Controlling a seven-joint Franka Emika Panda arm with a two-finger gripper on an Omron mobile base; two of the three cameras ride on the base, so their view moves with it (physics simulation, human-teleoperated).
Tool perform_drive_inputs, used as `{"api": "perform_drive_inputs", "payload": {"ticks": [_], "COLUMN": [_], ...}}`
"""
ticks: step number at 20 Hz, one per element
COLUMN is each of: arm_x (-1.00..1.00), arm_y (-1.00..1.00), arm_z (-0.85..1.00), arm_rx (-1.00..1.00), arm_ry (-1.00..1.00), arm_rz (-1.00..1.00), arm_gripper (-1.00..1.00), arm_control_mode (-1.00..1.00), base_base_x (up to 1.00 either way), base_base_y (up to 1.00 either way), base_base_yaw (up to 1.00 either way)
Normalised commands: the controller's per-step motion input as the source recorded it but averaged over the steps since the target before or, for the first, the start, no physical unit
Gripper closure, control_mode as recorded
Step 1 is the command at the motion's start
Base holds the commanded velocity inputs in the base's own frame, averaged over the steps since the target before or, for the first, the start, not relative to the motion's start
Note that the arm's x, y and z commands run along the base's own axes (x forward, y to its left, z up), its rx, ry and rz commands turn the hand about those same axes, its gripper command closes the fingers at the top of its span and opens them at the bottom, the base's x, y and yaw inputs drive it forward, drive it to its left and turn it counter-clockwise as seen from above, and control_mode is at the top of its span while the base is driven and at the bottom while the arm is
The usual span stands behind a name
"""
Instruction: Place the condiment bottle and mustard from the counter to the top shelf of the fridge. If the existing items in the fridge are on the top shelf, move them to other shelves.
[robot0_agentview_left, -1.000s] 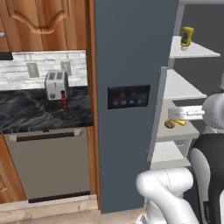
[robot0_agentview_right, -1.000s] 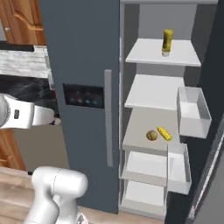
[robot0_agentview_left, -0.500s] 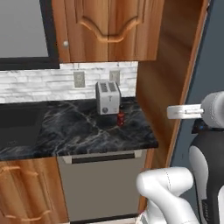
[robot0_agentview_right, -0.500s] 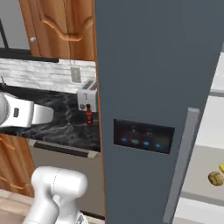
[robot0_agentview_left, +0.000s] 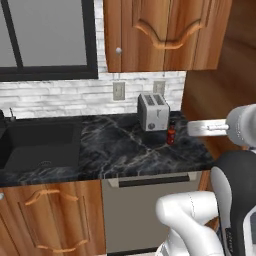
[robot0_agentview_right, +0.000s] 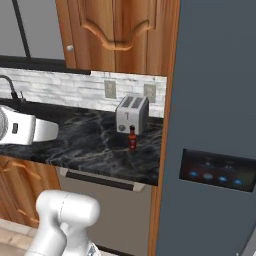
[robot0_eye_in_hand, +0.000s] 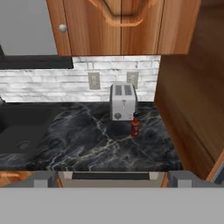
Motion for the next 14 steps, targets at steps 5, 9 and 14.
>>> {"api": "perform_drive_inputs", "payload": {"ticks": [5,9,14], "arm_x": [0.00,0.00,0.00], "arm_y": [0.00,0.00,0.00], "arm_z": [0.00,0.00,0.00], "arm_rx": [0.00,0.00,0.00], "arm_ry": [0.00,0.00,0.00], "arm_rz": [0.00,0.00,0.00], "arm_gripper": [-1.00,-1.00,-1.00], "arm_control_mode": [1.00,1.00,1.00], "base_base_x": [-0.24,-0.08,-0.15], "base_base_y": [-0.47,-0.12,-0.07], "base_base_yaw": [0.00,0.00,0.00]}}
